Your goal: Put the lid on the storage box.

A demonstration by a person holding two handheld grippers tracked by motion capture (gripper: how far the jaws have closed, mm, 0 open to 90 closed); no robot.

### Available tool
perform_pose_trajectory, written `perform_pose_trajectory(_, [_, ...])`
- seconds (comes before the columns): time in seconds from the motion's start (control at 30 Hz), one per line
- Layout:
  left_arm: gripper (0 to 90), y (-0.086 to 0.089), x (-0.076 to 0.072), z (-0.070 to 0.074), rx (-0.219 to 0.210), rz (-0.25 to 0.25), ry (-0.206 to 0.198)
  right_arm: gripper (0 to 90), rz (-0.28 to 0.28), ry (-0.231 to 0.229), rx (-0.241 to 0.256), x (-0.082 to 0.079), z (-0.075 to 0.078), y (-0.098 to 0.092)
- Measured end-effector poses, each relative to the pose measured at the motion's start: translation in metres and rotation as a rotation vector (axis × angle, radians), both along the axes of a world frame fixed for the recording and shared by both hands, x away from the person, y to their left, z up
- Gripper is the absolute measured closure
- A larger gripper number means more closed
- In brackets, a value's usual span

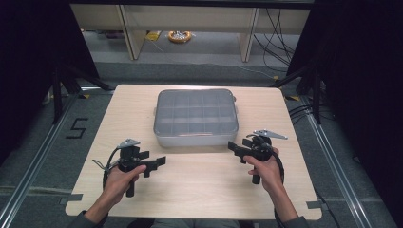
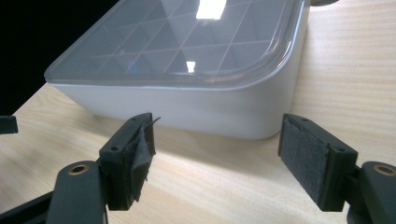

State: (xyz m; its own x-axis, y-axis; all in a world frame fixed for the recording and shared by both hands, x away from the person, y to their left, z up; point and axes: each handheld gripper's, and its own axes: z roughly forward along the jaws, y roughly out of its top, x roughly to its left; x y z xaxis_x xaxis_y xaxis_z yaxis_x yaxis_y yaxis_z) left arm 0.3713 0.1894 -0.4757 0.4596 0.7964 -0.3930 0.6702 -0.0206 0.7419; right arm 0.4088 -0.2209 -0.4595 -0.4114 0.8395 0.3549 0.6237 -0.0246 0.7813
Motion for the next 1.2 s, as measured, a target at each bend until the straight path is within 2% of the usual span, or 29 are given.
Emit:
perform_pose_trajectory(0.13, [15.5,0.004,-0.008,-0.001,-0.01,-0.011,-0.003,27.9,-0.007,0.013,0.008,-0.004,-0.004,0.003])
perform_pose_trajectory(0.17, [15.5,0.004,-0.012,-0.001,-0.007,-0.017,-0.013,27.8,-0.002,0.009,-0.011,-0.005,-0.005,0.003])
perform_pose_trajectory(0.23, [15.5,0.003,-0.015,-0.003,-0.004,-0.021,-0.012,27.8,0.007,0.011,-0.016,-0.008,-0.006,0.003])
perform_pose_trajectory(0.33, [15.5,0.002,-0.019,-0.006,0.001,-0.036,-0.003,27.7,0.002,-0.014,-0.026,-0.011,-0.009,0.003])
perform_pose_trajectory(0.4, [15.5,0.001,-0.024,-0.009,0.007,-0.052,-0.005,27.7,0.011,-0.01,-0.018,-0.014,-0.01,0.003])
perform_pose_trajectory(0.43, [15.5,0.001,-0.025,-0.009,0.011,-0.055,-0.005,27.7,-0.004,0.03,0.022,-0.018,-0.008,0.006])
perform_pose_trajectory(0.47, [15.5,0.001,-0.025,-0.009,0.011,-0.055,-0.005,27.7,0.014,0.008,-0.013,-0.017,-0.01,0.003])
perform_pose_trajectory(0.6, [15.5,0.001,-0.029,-0.012,0.012,-0.056,-0.004,27.6,0.019,0.017,0.003,-0.025,-0.011,0.004])
perform_pose_trajectory(0.67, [15.5,0.001,-0.031,-0.013,0.016,-0.059,0.002,27.5,0.033,0.018,-0.011,-0.026,-0.011,0.003])
perform_pose_trajectory(0.7, [15.5,0.001,-0.033,-0.014,0.021,-0.062,0.005,27.4,0.029,0.019,0.005,-0.028,-0.012,0.004])
perform_pose_trajectory(0.73, [15.4,0.001,-0.034,-0.014,0.022,-0.064,0.004,27.2,0.028,0.026,-0.01,-0.031,-0.013,0.004])
perform_pose_trajectory(0.8, [15.5,0.001,-0.036,-0.014,0.022,-0.067,0.003,27.1,0.037,0.011,0.0,-0.032,-0.015,0.003])
perform_pose_trajectory(0.83, [15.5,0.001,-0.036,-0.014,0.022,-0.067,0.003,27.1,0.038,0.028,-0.016,-0.034,-0.015,0.003])
perform_pose_trajectory(0.9, [15.5,0.001,-0.038,-0.015,0.024,-0.074,-0.002,27.1,0.035,0.014,-0.009,-0.035,-0.016,0.003])
perform_pose_trajectory(0.97, [15.4,0.0,-0.041,-0.015,0.03,-0.079,0.001,26.9,0.04,0.035,-0.016,-0.04,-0.017,0.004])
perform_pose_trajectory(1.0, [15.5,0.0,-0.042,-0.016,0.031,-0.08,-0.003,26.9,0.046,0.015,-0.006,-0.04,-0.019,0.004])
perform_pose_trajectory(1.1, [15.5,-0.001,-0.044,-0.016,0.032,-0.087,-0.001,26.5,0.056,0.031,-0.02,-0.046,-0.019,0.003])
perform_pose_trajectory(1.17, [15.5,-0.001,-0.046,-0.017,0.028,-0.085,-0.001,26.3,0.054,0.016,-0.004,-0.048,-0.021,0.004])
perform_pose_trajectory(1.2, [15.5,-0.001,-0.046,-0.017,0.028,-0.085,-0.001,26.1,0.058,0.023,-0.012,-0.049,-0.021,0.004])
